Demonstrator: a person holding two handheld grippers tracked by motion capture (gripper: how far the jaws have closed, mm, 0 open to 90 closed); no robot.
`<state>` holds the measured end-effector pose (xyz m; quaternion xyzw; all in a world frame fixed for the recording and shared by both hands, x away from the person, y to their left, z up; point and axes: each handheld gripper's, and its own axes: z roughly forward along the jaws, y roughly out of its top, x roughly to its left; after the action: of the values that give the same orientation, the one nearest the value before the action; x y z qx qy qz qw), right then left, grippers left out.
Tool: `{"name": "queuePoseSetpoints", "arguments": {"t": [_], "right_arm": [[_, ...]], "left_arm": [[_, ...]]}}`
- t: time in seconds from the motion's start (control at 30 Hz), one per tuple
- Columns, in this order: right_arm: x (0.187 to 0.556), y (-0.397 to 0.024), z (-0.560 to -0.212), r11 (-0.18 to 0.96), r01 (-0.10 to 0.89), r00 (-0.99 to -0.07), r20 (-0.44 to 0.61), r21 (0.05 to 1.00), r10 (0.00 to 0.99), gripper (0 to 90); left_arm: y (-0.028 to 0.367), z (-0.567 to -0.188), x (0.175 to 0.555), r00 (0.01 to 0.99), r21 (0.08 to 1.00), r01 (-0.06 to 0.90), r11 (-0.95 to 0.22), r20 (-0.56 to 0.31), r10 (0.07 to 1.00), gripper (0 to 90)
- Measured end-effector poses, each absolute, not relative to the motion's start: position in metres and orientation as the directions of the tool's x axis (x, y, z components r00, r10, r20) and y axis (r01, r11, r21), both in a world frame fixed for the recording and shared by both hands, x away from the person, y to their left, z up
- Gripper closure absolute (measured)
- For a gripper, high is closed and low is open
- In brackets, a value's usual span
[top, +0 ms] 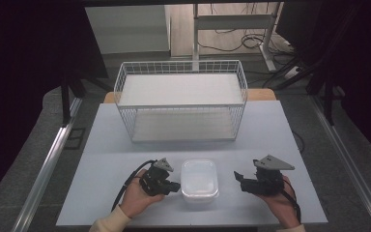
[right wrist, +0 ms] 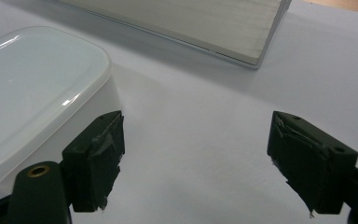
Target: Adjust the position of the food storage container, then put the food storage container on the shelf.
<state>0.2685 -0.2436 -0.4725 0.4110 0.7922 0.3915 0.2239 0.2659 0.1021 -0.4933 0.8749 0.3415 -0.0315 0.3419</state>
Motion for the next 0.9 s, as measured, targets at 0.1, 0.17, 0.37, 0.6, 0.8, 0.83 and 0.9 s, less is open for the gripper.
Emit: {"name": "queuePoseSetpoints", "arguments": {"t": [0.1,0.17,0.37,0.6,0.8,0.83,0.9], "right_arm": [[0.268,-0.244,-0.472,0.351,0.475,-0.563,-0.029,0.807,0.826,19.0],[0.268,-0.243,-0.47,0.334,0.474,-0.57,-0.005,0.815,0.821,18.9],[0.266,-0.238,-0.467,0.312,0.47,-0.59,0.031,0.825,0.807,18.8],[0.265,-0.24,-0.464,0.288,0.479,-0.601,0.07,0.829,0.796,19.3],[0.265,-0.238,-0.464,0.29,0.481,-0.619,0.086,0.828,0.781,19.3],[0.265,-0.237,-0.464,0.289,0.481,-0.62,0.088,0.827,0.78,19.3],[0.265,-0.237,-0.464,0.285,0.484,-0.617,0.092,0.827,0.781,19.2]], "left_arm": [[0.111,-0.489,0.267,0.748,0.594,0.627,-0.504,-0.278,0.603,86.8],[0.119,-0.484,0.267,0.726,0.623,0.632,-0.461,-0.266,0.635,77.8],[0.138,-0.471,0.268,0.651,0.678,0.658,-0.328,-0.293,0.7,43.6],[0.16,-0.465,0.272,0.567,0.689,0.699,-0.19,-0.372,0.735,29.9],[0.163,-0.466,0.273,0.546,0.688,0.708,-0.156,-0.395,0.738,28.0],[0.163,-0.466,0.273,0.546,0.688,0.709,-0.154,-0.398,0.737,27.4],[0.161,-0.466,0.273,0.545,0.686,0.712,-0.149,-0.406,0.734,26.1]]}}
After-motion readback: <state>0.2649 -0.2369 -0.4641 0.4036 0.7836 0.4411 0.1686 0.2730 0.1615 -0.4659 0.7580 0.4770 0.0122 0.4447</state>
